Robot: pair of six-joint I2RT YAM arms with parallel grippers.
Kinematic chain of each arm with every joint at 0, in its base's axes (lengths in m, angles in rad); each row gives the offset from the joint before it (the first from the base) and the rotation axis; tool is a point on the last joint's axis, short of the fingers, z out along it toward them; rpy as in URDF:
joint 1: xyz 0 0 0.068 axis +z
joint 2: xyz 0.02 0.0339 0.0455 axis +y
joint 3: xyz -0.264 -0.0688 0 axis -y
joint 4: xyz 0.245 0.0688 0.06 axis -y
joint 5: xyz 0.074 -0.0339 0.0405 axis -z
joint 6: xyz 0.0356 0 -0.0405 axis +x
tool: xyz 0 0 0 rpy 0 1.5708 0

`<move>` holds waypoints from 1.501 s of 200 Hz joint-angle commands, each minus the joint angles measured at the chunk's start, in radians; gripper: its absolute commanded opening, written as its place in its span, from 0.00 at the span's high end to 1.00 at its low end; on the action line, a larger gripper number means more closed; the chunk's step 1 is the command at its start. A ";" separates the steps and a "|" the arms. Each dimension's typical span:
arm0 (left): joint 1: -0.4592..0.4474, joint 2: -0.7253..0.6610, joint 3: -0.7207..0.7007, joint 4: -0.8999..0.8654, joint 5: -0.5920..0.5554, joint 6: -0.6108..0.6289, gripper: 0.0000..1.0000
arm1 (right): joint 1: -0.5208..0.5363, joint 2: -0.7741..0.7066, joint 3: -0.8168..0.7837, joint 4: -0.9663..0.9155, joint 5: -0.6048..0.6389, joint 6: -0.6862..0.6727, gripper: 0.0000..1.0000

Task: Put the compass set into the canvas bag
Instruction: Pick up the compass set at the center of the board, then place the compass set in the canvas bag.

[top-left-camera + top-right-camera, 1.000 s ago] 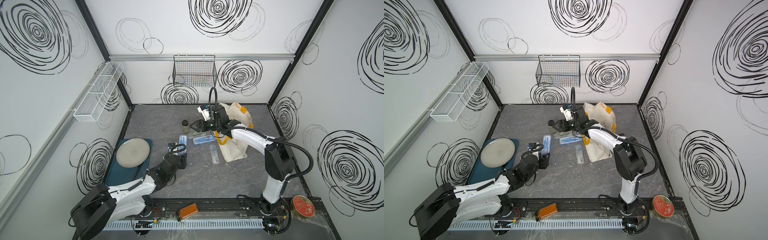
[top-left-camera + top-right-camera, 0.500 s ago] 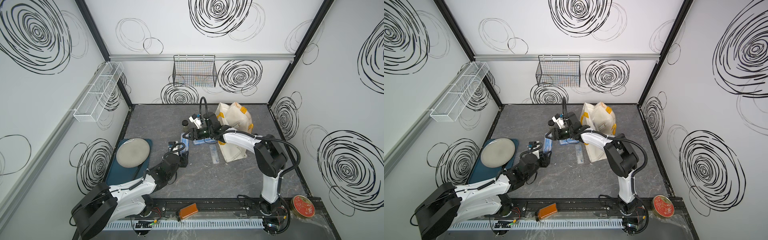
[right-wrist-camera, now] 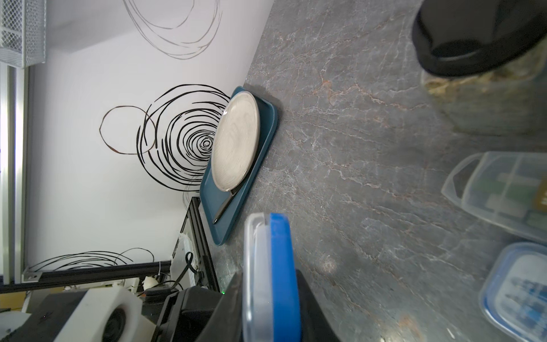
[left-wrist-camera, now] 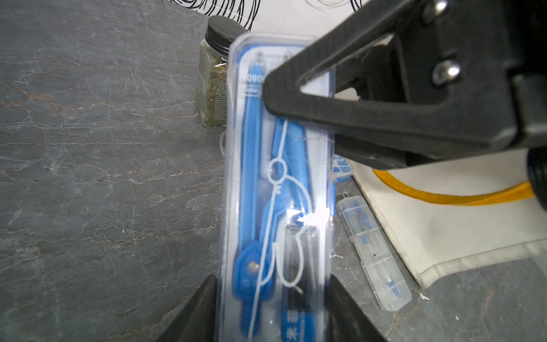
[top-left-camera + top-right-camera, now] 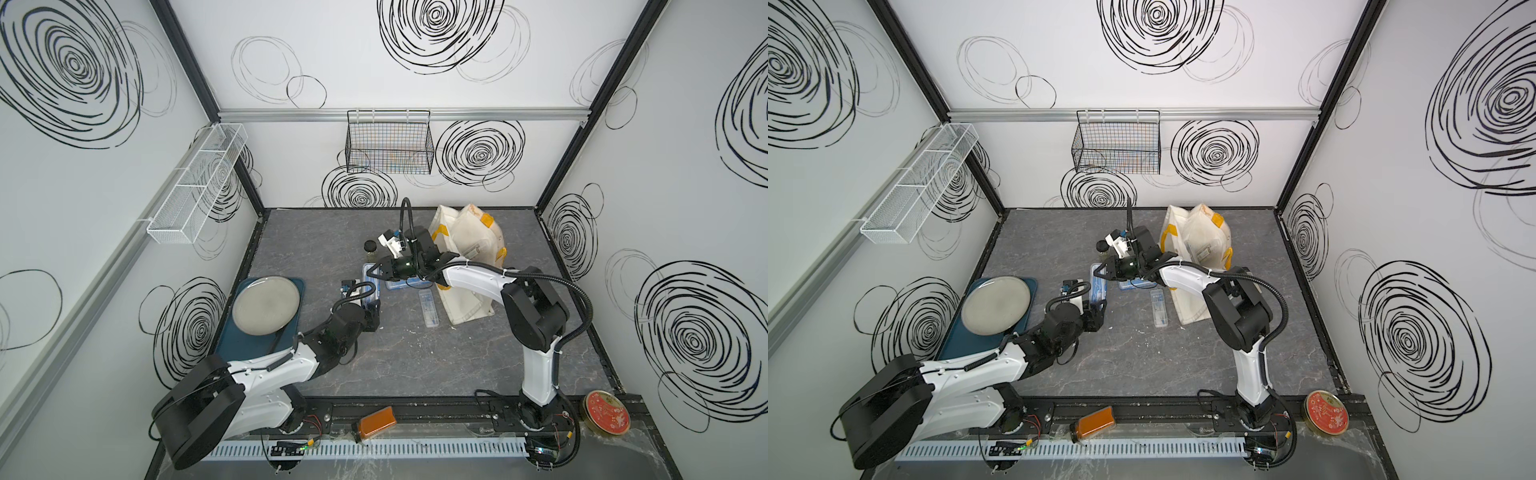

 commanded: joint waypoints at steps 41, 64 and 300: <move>-0.002 0.005 0.030 0.047 -0.001 0.015 0.30 | 0.004 0.013 0.013 0.017 0.012 0.016 0.80; -0.001 -0.011 0.022 0.043 -0.008 0.017 0.01 | 0.002 0.006 0.030 0.000 0.021 -0.003 0.80; -0.006 0.008 0.039 0.025 0.002 0.064 0.01 | -0.407 -0.544 -0.020 -0.170 0.701 -0.393 0.80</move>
